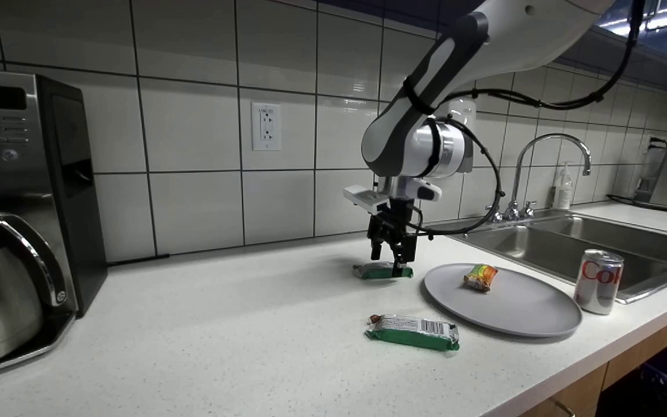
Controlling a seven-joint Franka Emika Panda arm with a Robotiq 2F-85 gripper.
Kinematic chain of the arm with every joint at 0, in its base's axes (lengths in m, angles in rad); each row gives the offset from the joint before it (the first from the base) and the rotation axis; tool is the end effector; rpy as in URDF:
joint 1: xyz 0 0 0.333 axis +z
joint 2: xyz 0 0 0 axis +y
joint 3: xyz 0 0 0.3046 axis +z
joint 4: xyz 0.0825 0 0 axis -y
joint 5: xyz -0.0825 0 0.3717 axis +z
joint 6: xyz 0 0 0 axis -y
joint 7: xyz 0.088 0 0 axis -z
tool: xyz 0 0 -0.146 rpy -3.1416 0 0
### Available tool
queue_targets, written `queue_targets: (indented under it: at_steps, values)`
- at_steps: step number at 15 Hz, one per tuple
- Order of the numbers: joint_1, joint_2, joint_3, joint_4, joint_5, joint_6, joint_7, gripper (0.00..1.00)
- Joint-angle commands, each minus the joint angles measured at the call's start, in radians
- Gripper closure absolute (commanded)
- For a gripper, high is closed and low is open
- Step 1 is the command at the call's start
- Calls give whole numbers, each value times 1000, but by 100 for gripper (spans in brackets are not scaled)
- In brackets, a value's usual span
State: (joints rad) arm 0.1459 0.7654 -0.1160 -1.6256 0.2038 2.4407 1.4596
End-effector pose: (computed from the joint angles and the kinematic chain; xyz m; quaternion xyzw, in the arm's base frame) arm 0.6799 0.0323 0.1413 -0.7147 0.6983 -0.0022 0.0403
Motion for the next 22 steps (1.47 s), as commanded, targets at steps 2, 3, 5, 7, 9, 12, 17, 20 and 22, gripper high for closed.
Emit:
queue_targets:
  at_steps: [2,3,5,7,9,12,17,20,22]
  values:
    - [-4,-12,5,-5,-2,-15,60,42]
    - [-5,-13,5,-5,-2,-15,65,51]
    - [-6,-14,6,-6,-3,-15,69,67]
    - [-7,-16,7,-8,-2,-15,70,81]
    - [-7,-18,6,-11,-4,-15,75,82]
    - [-5,-31,-1,-22,-12,-10,81,82]
    - [-18,-69,-5,-52,-9,5,62,82]
    - [-40,-98,9,-67,-3,-9,24,82]
    - [-55,-121,18,-84,3,-18,-3,82]
